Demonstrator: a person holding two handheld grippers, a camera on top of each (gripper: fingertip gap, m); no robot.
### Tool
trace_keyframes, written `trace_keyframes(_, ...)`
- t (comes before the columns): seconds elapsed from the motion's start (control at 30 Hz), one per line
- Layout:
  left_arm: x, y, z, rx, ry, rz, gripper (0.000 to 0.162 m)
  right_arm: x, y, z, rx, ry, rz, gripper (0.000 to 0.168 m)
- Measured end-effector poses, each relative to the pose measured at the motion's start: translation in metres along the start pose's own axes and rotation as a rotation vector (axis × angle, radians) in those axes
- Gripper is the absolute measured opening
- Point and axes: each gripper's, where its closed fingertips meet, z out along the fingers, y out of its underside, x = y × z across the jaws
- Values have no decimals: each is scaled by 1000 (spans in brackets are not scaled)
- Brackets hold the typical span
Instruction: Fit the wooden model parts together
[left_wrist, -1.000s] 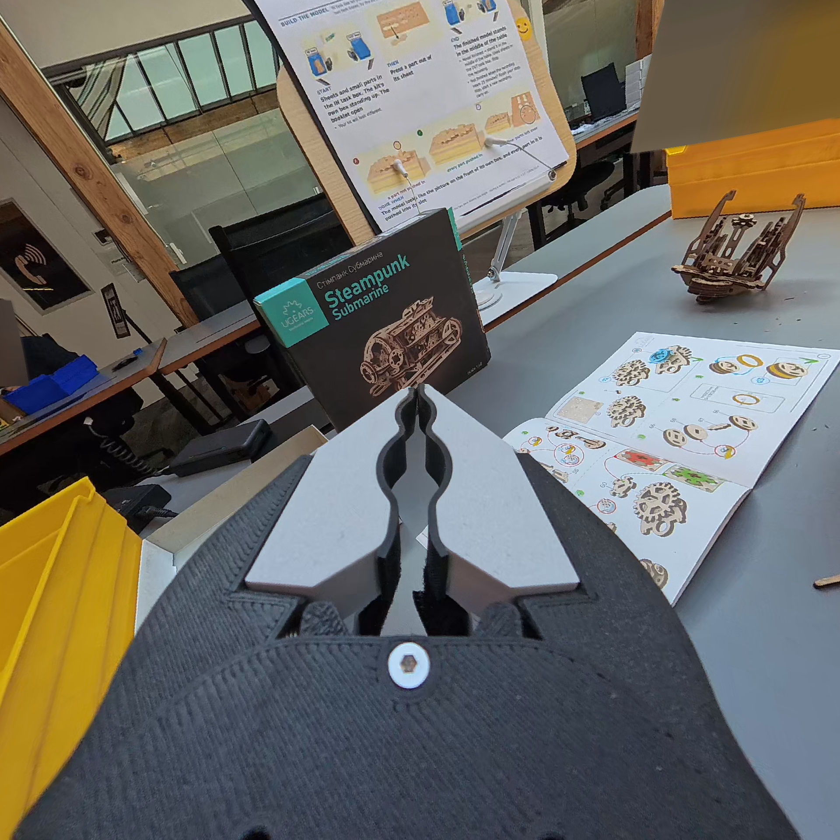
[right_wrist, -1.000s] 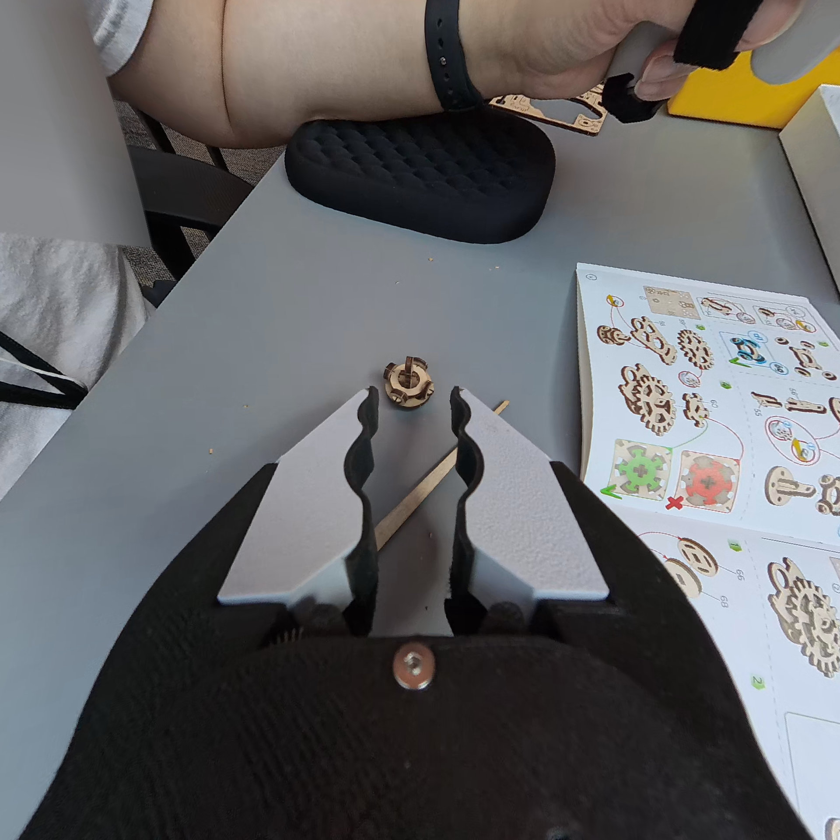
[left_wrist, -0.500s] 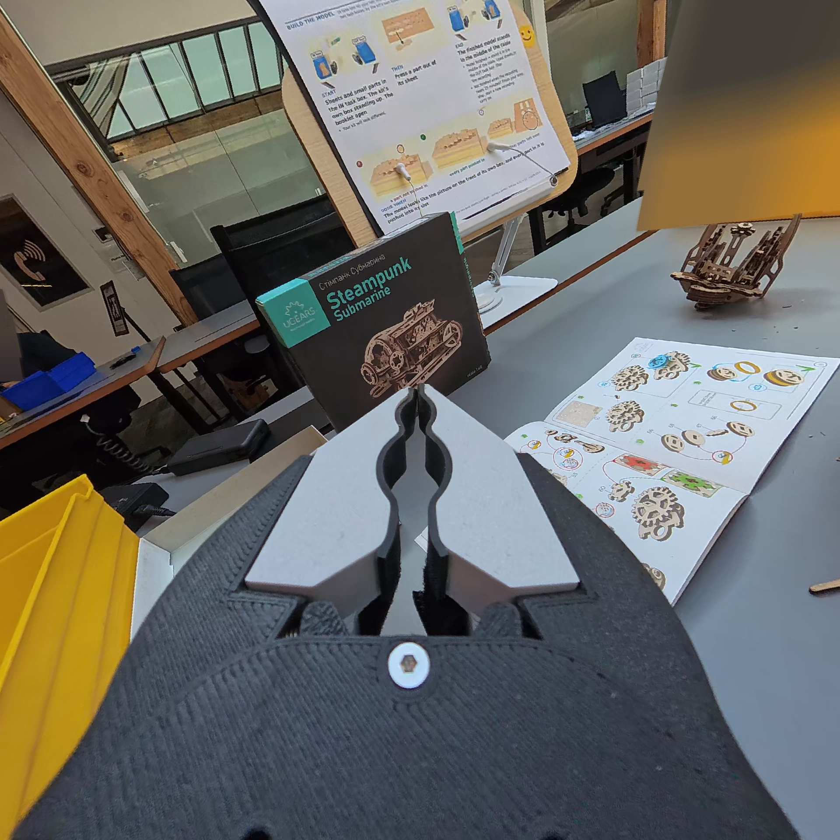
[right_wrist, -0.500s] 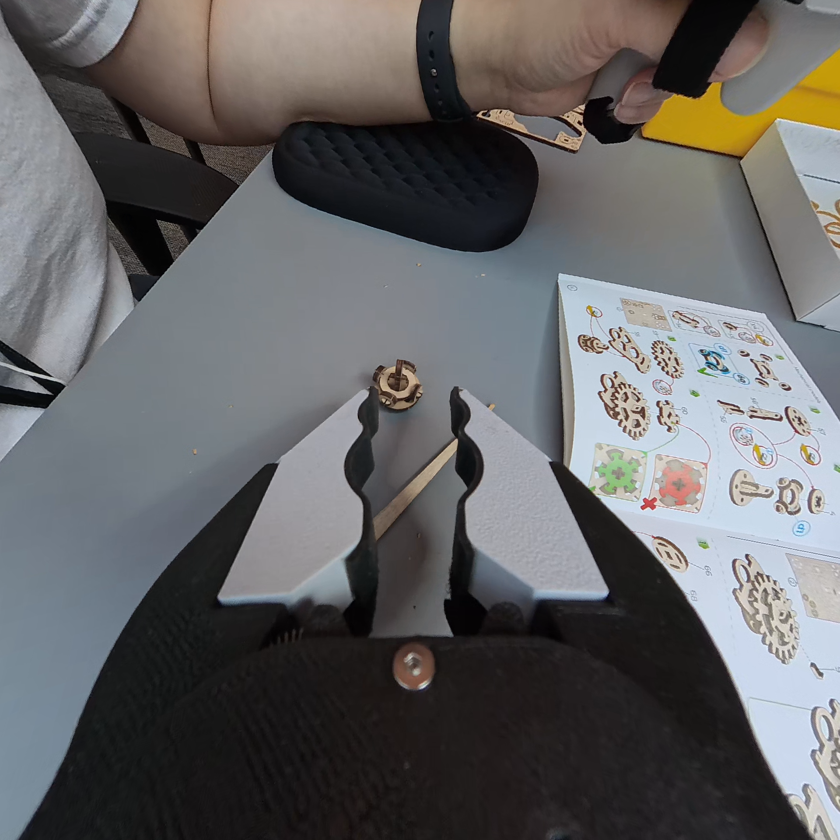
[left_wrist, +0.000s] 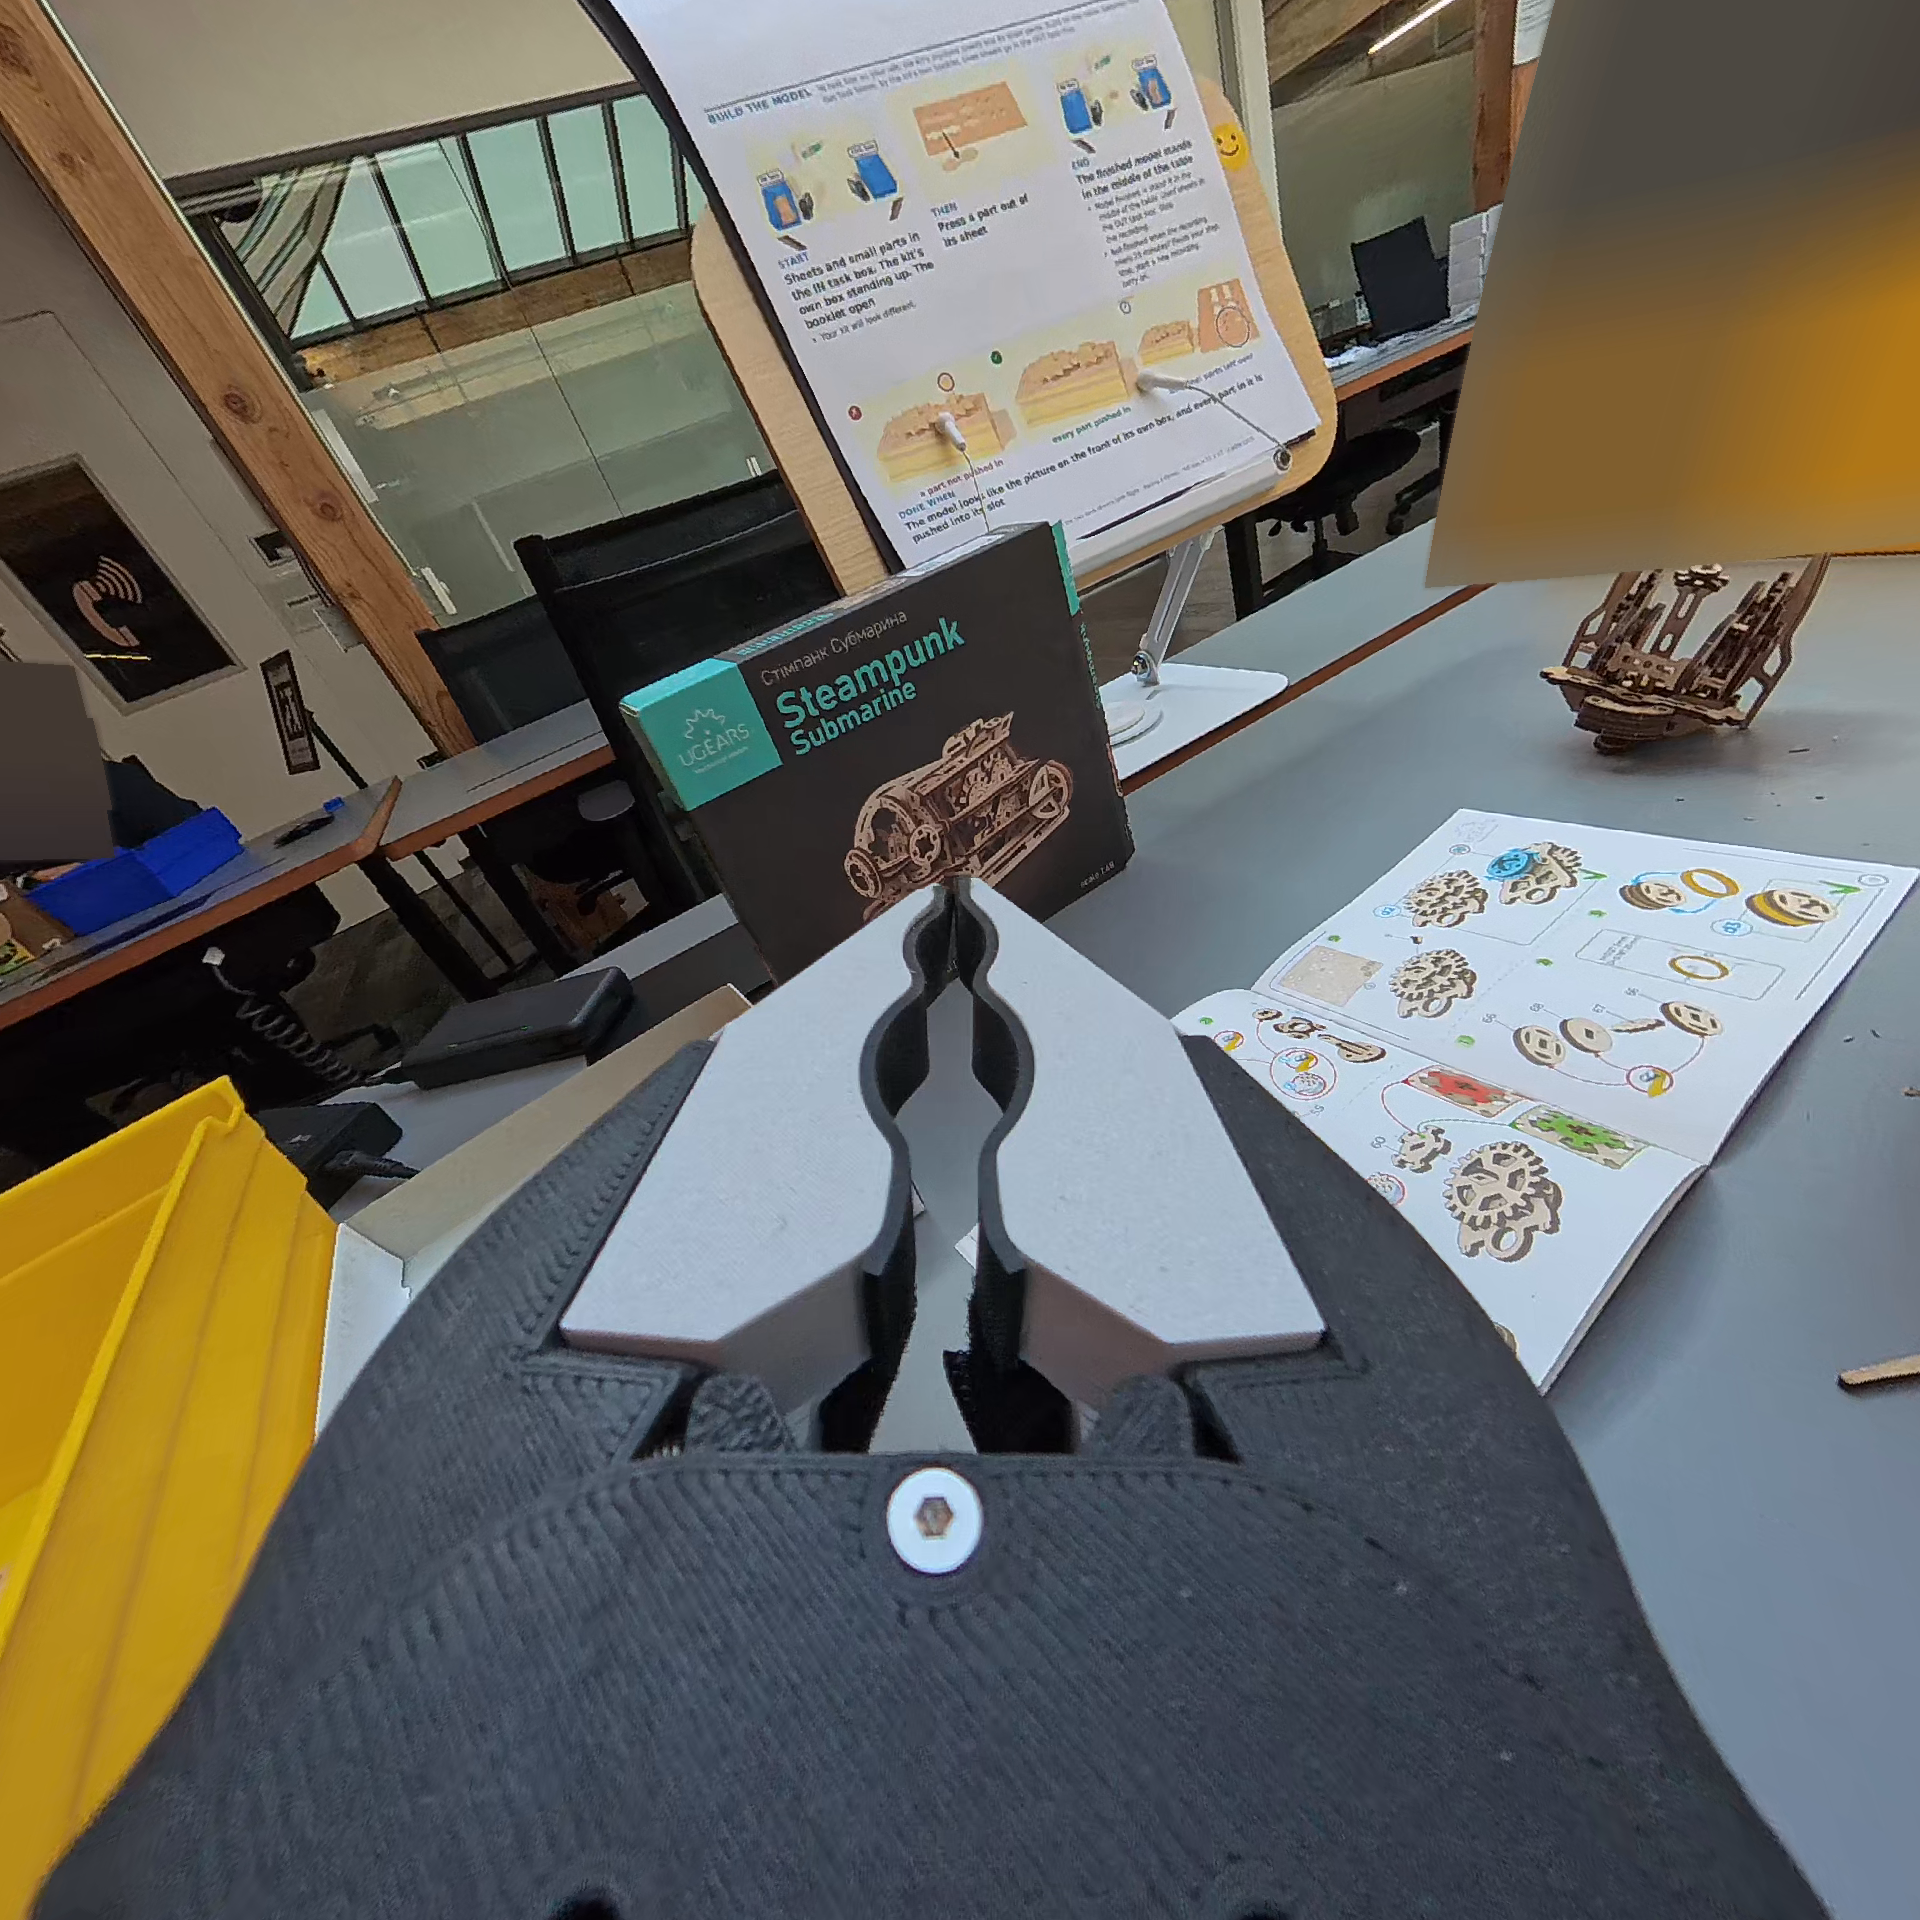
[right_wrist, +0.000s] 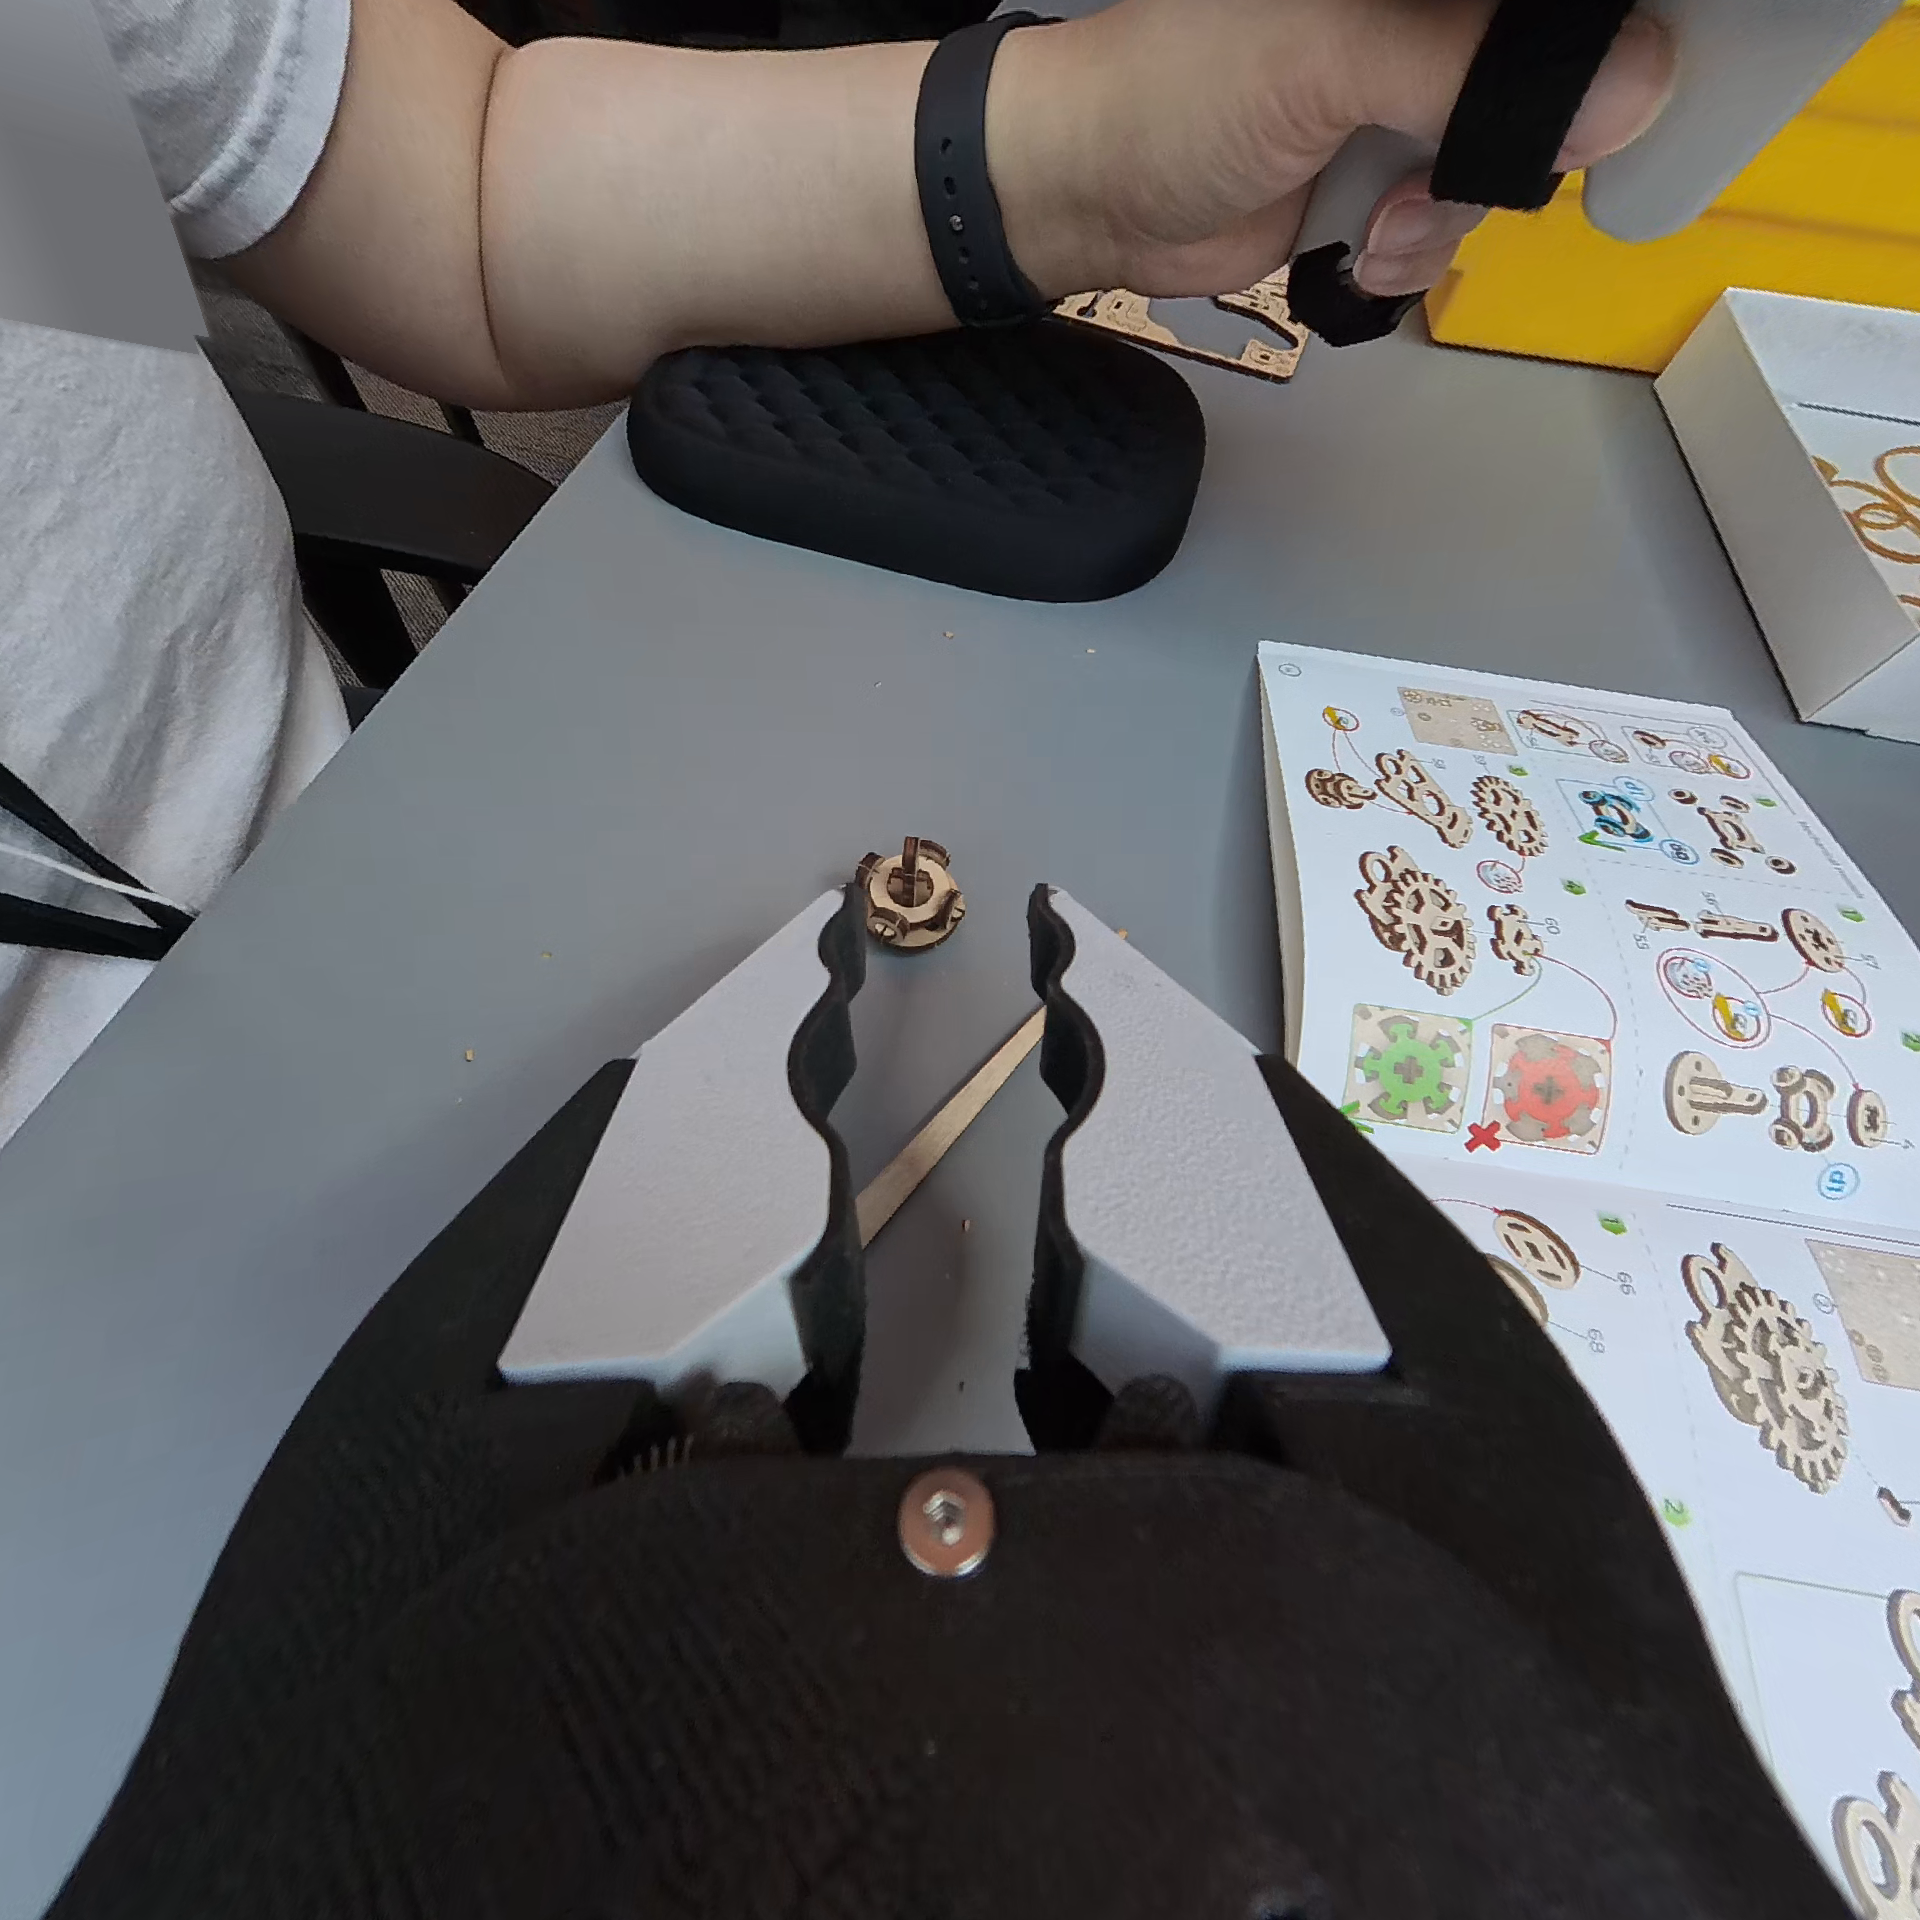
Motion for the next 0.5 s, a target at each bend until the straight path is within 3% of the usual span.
trace_keyframes(0.13,-14,4,-4,12,-53,-54,0,7,0,-6,24,45,35,30)
trace_keyframes(0.5,-35,-4,-16,74,-96,-178,6,83,8,-59,92,422,136,24)
